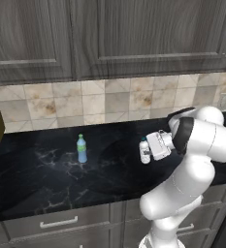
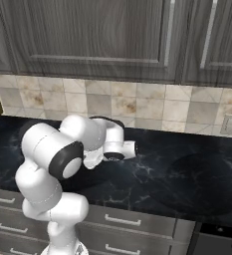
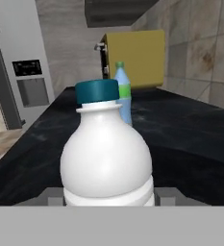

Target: Take the bottled waters from the counter and place them in the freezer to freeze. Close the freezer door after placing the bottles.

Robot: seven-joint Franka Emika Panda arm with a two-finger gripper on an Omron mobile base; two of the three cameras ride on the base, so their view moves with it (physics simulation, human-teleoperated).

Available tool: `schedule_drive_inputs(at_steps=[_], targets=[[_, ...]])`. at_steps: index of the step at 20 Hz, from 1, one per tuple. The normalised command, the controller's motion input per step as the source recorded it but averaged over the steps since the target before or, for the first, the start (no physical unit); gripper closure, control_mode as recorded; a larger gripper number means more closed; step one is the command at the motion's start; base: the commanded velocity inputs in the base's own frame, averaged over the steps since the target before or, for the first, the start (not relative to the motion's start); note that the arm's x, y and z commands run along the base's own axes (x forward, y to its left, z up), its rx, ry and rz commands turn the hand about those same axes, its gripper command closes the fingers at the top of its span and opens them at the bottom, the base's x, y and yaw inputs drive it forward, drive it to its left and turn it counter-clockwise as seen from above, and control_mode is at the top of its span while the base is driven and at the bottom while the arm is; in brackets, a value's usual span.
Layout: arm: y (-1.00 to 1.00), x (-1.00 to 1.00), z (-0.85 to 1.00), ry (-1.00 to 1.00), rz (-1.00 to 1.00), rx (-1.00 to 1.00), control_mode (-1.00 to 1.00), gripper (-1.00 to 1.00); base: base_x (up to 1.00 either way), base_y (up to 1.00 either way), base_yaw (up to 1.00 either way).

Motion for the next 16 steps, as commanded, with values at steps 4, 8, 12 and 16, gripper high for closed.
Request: schedule_drive_inputs(at_steps=[4,8,12,16], targets=[[0.0,0.0,0.0,0.05,0.0,0.0,-1.0,1.0,0.0,0.0,0.0],[0.0,-0.16,0.22,0.06,0.0,0.07,-1.0,1.0,0.0,0.0,0.0],[0.0,-0.44,0.69,0.0,0.0,0.3,-1.0,1.0,0.0,0.0,0.0],[0.06,-0.62,0.71,-0.01,0.0,0.19,-1.0,1.0,0.0,0.0,0.0]])
